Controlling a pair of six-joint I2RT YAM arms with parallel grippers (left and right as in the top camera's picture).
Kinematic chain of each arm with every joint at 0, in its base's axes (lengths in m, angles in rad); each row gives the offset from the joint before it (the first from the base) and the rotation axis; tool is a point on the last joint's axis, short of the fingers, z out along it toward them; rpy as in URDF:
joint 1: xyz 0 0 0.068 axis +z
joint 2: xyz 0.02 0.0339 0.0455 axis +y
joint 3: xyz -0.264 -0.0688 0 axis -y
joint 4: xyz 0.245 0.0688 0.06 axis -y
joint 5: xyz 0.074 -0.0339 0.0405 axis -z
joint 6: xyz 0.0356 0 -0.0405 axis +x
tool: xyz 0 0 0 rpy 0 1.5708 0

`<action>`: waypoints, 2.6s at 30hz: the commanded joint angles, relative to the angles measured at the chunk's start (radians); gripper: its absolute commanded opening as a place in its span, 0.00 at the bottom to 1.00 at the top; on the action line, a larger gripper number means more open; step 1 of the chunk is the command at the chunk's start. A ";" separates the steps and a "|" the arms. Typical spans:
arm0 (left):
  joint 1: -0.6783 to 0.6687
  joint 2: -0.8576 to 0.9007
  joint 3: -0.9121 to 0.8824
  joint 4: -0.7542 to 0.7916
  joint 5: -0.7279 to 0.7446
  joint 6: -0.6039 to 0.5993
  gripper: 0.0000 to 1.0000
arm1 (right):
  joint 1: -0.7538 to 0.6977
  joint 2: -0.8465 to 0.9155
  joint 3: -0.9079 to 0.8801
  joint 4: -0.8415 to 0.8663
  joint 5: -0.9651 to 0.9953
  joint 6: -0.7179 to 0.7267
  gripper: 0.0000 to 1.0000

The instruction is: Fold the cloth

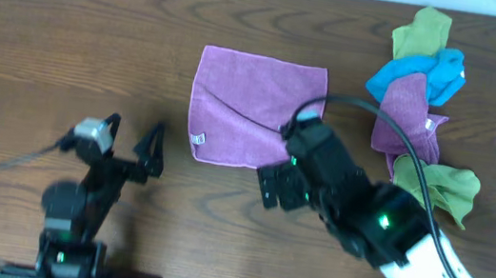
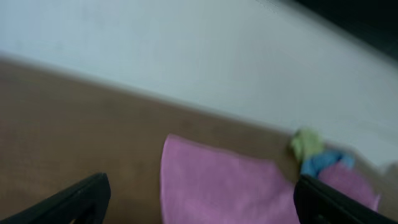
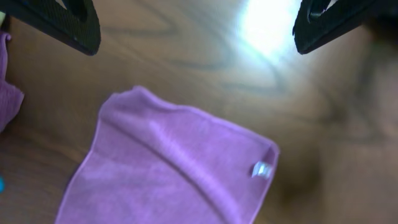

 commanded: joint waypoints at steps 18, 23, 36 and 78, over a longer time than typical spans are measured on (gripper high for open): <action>-0.239 1.265 1.221 -0.643 -0.015 0.471 0.96 | -0.332 0.175 -0.001 0.092 -0.135 0.040 0.89; -0.266 1.393 1.321 -0.672 -0.137 0.492 0.95 | -0.342 0.191 -0.001 0.094 -0.134 0.051 0.85; -0.265 1.518 1.322 -0.632 -0.184 0.362 0.10 | -0.362 0.191 -0.001 0.074 -0.128 -0.007 0.70; -0.261 1.681 1.322 -0.497 -0.311 0.377 0.06 | -0.363 0.192 -0.244 0.203 -0.203 0.051 0.01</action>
